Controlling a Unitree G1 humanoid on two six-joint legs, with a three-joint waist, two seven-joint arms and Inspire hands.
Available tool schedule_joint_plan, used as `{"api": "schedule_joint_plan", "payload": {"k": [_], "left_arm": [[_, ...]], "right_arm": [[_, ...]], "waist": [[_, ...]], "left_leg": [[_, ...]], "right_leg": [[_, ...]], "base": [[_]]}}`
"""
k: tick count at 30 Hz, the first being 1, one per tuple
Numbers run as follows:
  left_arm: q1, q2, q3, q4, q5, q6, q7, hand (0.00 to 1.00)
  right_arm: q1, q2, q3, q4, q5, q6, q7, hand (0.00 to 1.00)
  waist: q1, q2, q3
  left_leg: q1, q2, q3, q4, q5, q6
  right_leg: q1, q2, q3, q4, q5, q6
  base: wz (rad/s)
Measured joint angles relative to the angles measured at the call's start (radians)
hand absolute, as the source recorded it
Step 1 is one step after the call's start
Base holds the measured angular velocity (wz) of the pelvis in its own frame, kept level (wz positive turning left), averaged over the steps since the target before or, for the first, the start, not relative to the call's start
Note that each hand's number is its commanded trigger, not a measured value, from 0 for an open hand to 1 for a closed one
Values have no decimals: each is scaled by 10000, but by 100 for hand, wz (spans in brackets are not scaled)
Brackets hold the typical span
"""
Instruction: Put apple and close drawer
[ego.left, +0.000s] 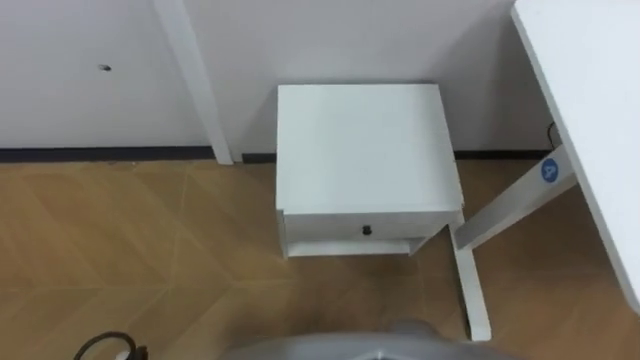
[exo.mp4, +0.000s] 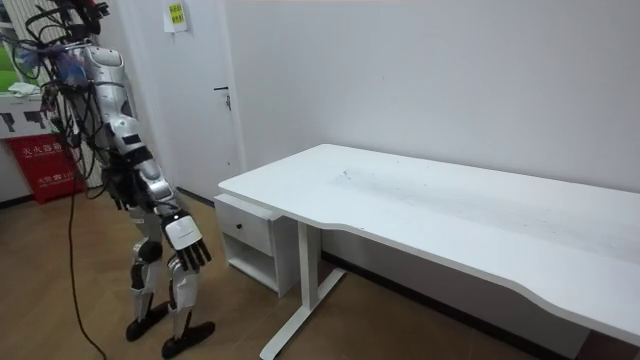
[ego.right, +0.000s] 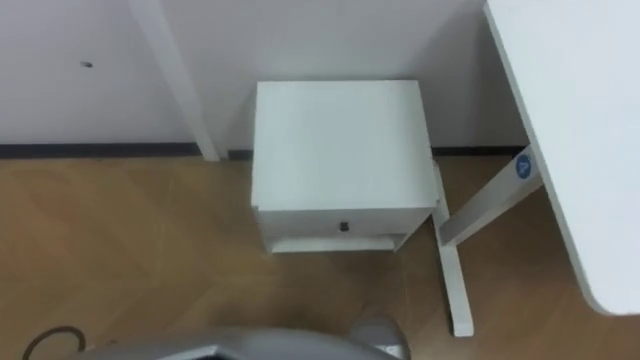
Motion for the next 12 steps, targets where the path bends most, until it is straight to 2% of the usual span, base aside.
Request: {"api": "schedule_joint_plan", "payload": {"k": [2, 5, 8, 12], "left_arm": [[30, -28, 32, -3, 13, -21, 2, 0], [139, -150, 49, 1, 16, -22, -7, 0], [243, -292, 49, 30, 22, -19, -8, 0], [367, -300, 56, 49, 76, -10, -7, 0]], "right_arm": [[-28, 115, 1, -9, 91, -148, -25, 0], [-7, 166, -1, 52, 109, -181, 0, 0], [-29, 235, -3, 303, 88, -237, 44, 0], [-20, 327, -1, 677, 74, -233, 207, 0]], "waist": [[20, -79, -43], [11, -157, -41], [8, -130, -42], [44, -27, -47]], "left_leg": [[315, 212, -7, -421, 189, -267], [576, 377, -87, -699, 286, -432], [723, 445, -138, -904, 334, -514], [920, 450, -212, -1231, 416, -595]], "right_leg": [[476, 311, -120, -648, 118, -195], [892, 545, -270, -1144, 197, -325], [1038, 662, -308, -1340, 221, -364], [1091, 712, -306, -1394, 220, -365]], "base": [[7], [9], [2], [-2]]}}
